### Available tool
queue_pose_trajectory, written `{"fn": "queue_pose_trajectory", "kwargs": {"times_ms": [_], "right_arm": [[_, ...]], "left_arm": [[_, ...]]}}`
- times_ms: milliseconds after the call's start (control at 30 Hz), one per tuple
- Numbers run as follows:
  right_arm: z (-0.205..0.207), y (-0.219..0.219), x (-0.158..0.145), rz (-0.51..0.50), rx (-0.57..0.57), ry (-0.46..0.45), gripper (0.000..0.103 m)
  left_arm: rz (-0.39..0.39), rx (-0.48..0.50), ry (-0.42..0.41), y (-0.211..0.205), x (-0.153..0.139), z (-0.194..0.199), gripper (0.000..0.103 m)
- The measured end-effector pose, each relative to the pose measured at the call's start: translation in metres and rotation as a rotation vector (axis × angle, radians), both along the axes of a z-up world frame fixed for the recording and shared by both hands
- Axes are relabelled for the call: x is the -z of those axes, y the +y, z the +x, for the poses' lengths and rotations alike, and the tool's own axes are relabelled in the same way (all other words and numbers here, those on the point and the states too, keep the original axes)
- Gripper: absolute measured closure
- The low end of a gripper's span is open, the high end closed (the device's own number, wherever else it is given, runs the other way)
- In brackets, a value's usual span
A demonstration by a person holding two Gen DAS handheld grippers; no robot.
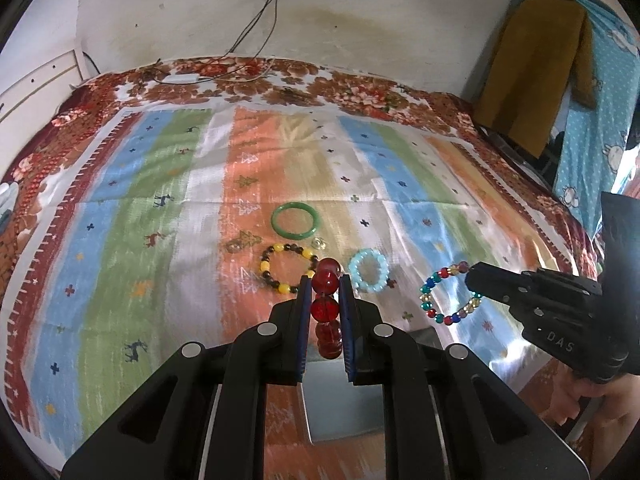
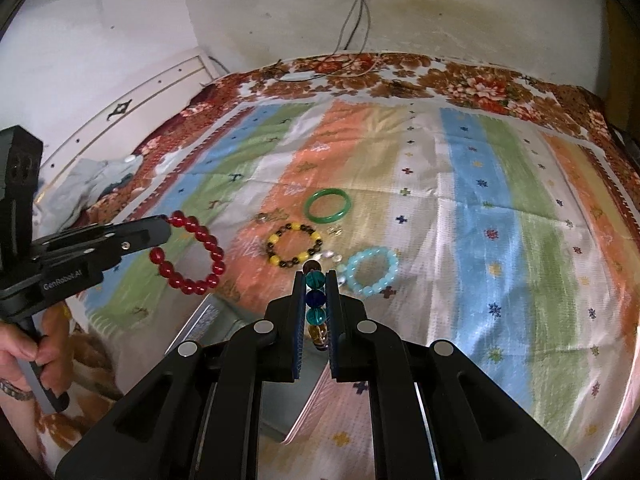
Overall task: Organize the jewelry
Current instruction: 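Carry red bracelet in left tool while right tool carries multicolour bracelet to tin, then open left tool over tin box while right tool releases multicolour bracelet inside, then move left tool to yellow-black bracelet while right tool approaches light blue bracelet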
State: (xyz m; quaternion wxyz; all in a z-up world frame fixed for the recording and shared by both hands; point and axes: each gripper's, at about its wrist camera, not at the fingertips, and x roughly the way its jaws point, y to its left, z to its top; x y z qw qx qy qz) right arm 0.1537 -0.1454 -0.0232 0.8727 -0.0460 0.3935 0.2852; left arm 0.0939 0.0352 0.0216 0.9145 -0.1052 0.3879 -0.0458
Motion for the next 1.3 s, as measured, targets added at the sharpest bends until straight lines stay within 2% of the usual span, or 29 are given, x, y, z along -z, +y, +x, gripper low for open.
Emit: {"fn": "queue_pose_trajectory", "kwargs": {"times_ms": [267,467,567,600,633,667,700,733,800,833,933,1133,1300], "right_arm": [[-0.021,0.003,0.004,-0.016,-0.026,-0.005,0.093],[-0.032,0.005,0.014,-0.014,-0.056,0.03,0.093],[-0.034,0.004,0.017,-0.012,-0.053,0.033,0.092],[-0.033,0.004,0.017,-0.014,-0.045,0.031,0.09],[-0.032,0.002,0.016,-0.012,-0.035,0.027,0.083],[-0.031,0.0,0.015,-0.005,-0.027,0.025,0.077],[-0.03,-0.002,0.015,-0.002,-0.022,0.024,0.067],[-0.029,-0.003,0.015,0.0,-0.014,0.024,0.063],[-0.027,-0.004,0.015,-0.001,-0.005,0.026,0.061],[-0.026,-0.004,0.016,-0.003,-0.003,0.03,0.056],[-0.021,-0.005,0.018,-0.015,0.011,0.037,0.053],[-0.007,-0.008,0.023,-0.043,0.042,0.046,0.047],[0.008,-0.01,0.028,-0.053,0.067,0.072,0.046]], "left_arm": [[-0.009,0.015,0.007,-0.006,0.006,-0.017,0.09],[0.016,0.046,0.039,-0.018,0.016,-0.021,0.09],[-0.007,0.056,0.069,-0.018,0.02,-0.019,0.087],[-0.014,0.048,0.07,-0.016,0.021,-0.019,0.082],[-0.021,0.044,0.066,-0.014,0.02,-0.018,0.073],[-0.024,0.036,0.062,-0.012,0.019,-0.018,0.069],[-0.026,0.03,0.059,-0.01,0.019,-0.019,0.069],[-0.026,0.02,0.06,-0.008,0.019,-0.019,0.067],[-0.022,0.003,0.063,-0.005,0.02,-0.018,0.064],[-0.022,-0.006,0.064,-0.002,0.02,-0.018,0.059],[-0.01,-0.029,0.067,0.004,0.019,-0.014,0.052],[0.006,-0.063,0.095,0.019,0.023,0.002,0.05],[0.015,-0.074,0.126,0.027,0.027,0.023,0.049]]}}
